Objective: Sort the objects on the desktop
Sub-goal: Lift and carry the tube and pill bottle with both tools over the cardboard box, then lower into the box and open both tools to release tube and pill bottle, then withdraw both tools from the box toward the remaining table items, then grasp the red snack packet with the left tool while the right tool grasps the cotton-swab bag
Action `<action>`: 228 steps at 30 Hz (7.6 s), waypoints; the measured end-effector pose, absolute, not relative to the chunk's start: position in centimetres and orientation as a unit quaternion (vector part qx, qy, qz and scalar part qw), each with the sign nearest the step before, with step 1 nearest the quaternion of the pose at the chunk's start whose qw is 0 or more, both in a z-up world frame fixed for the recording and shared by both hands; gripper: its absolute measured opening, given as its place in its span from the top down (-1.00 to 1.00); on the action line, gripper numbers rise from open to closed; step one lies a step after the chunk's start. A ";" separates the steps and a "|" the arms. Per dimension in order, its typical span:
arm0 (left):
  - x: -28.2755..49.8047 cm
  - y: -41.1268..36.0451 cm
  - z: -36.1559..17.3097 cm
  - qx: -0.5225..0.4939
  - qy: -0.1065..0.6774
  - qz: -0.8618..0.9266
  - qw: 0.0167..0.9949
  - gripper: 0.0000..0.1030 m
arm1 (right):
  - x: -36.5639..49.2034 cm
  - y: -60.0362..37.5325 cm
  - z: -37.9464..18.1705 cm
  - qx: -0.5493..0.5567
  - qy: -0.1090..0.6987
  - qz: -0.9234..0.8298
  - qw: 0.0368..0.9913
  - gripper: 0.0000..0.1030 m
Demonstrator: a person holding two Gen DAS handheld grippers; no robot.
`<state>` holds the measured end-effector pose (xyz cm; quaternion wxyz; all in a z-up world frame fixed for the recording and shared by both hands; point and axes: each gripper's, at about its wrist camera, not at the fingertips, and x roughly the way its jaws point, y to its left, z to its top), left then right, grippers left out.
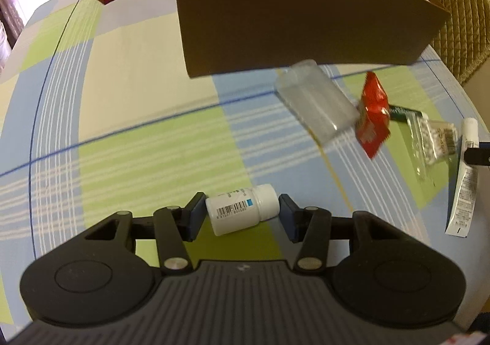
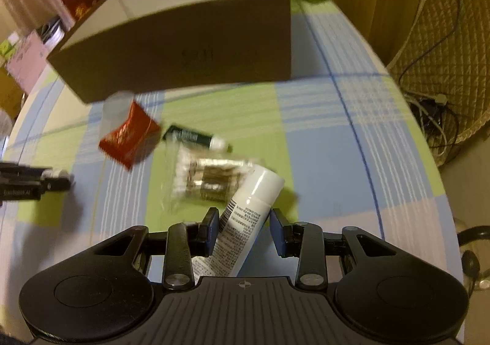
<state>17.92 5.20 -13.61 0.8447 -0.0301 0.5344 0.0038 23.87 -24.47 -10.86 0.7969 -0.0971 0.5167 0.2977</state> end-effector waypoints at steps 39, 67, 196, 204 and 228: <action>16.7 -1.1 -8.7 -0.007 0.493 -0.030 0.870 0.11 | 21.0 -24.5 -6.3 -0.062 0.440 0.335 0.831 0.44; 32.7 -0.8 0.3 0.011 0.393 -0.039 0.919 0.11 | 37.7 -12.4 2.3 -0.048 0.351 0.439 0.826 0.44; 21.5 -0.4 -0.2 -0.019 0.440 0.072 0.895 -0.80 | 26.2 -17.6 -0.5 -0.126 0.393 0.384 0.826 -0.96; 18.4 -0.9 -1.8 -0.016 0.449 0.069 0.890 -0.80 | 24.1 -19.6 -3.6 -0.124 0.428 0.375 0.813 -0.96; 16.9 -0.6 -6.7 -0.020 0.498 0.080 0.863 -0.79 | 24.0 -20.3 -11.3 -0.110 0.490 0.334 0.798 -0.96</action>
